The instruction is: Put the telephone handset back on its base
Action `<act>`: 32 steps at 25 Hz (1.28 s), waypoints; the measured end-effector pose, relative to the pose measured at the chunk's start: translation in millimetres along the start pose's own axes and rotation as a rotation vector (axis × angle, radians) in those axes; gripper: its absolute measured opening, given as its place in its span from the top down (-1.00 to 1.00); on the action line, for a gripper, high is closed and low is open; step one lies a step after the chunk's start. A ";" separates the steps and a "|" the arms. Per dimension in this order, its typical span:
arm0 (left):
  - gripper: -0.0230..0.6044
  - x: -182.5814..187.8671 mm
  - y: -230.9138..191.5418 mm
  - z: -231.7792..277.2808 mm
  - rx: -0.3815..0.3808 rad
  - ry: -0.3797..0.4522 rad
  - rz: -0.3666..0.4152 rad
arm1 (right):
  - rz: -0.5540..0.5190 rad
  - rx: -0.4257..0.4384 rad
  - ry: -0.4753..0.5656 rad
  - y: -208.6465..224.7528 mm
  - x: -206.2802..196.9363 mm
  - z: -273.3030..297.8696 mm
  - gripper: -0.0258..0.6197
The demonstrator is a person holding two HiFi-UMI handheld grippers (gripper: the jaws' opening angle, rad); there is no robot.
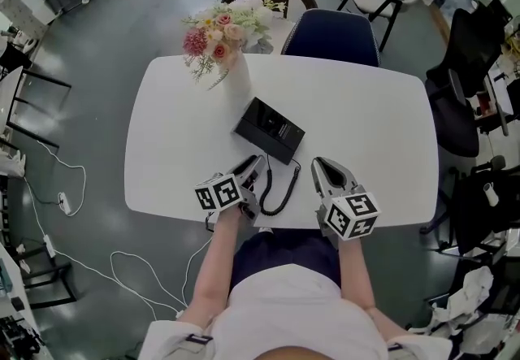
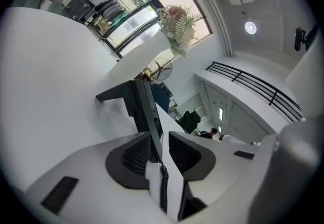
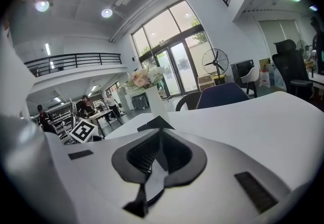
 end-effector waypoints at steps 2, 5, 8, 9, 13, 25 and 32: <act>0.56 -0.3 4.9 -5.6 -0.015 -0.006 0.012 | 0.002 -0.006 0.010 -3.1 0.1 -3.2 0.80; 0.56 -0.5 10.2 -16.0 -0.023 -0.008 0.047 | 0.007 -0.014 0.026 -8.5 -1.2 -8.1 0.80; 0.60 1.9 14.7 -28.0 -0.025 -0.001 0.090 | 0.009 -0.019 0.037 -15.3 -3.7 -13.4 0.80; 0.63 3.3 17.2 -32.2 -0.027 0.005 0.104 | 0.010 -0.020 0.040 -17.4 -4.7 -15.3 0.79; 0.71 8.1 30.6 -48.0 -0.053 0.028 0.173 | 0.010 -0.033 0.055 -23.5 -9.0 -23.2 0.79; 0.87 27.1 100.8 -94.1 -0.089 0.128 0.665 | -0.037 -0.074 0.149 -34.8 3.5 -55.4 0.80; 0.88 40.6 130.6 -128.2 -0.054 0.287 0.866 | -0.061 -0.083 0.256 -39.1 22.4 -79.5 0.80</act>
Point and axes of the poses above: the fingertips, and each gripper's own axes: z forward along the fingers, y to its right, x out of its top, the point moved 8 cm from there along -z, backward along the fingers, and after that the axes turned 2 degrees about y, right-handed, at the moved point
